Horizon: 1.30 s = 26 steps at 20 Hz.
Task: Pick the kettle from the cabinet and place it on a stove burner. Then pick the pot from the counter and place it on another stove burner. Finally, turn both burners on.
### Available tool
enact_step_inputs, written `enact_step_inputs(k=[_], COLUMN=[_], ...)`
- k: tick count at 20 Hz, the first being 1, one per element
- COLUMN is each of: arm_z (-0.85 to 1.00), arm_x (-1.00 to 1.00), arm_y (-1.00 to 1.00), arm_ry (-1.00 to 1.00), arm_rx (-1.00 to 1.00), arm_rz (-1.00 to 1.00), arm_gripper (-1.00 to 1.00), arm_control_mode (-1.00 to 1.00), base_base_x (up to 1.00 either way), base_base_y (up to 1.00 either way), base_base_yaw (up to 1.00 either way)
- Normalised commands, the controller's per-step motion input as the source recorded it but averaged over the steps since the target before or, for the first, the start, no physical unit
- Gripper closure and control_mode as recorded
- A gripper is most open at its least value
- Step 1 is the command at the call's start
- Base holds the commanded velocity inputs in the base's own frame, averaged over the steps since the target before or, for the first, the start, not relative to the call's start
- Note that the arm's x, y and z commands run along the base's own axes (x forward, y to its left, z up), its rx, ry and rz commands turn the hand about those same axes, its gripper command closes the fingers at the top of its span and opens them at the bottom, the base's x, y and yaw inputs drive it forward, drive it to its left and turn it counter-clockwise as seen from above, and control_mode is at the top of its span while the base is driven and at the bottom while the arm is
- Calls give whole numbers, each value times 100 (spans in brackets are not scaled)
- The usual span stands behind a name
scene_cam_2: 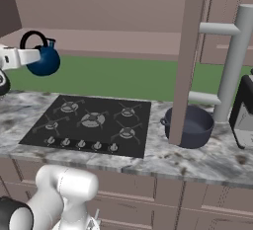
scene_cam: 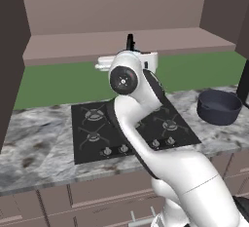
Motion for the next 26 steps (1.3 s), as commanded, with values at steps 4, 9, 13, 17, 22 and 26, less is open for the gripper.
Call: enact_step_inputs(k=[4, 9, 13, 17, 22, 26], arm_z=[-23, -33, -33, -28, -23, -25], arm_x=[-6, -14, -5, 0, 1, 4], arm_y=[0, 2, 5, 5, 3, 1], arm_ry=[0, -1, -3, 0, 0, 0], arm_rx=[1, 4, 5, 3, 1, 0], arm_rz=[0, 0, 0, 0, 0, 0], arm_gripper=[100, 100, 100, 100, 100, 100], arm_control_mode=[-100, -100, -100, -100, -100, -100], base_base_x=[0, 0, 0, 0, 0, 0], base_base_y=[0, 0, 0, 0, 0, 0], base_base_yaw=[0, 0, 0, 0, 0, 0])
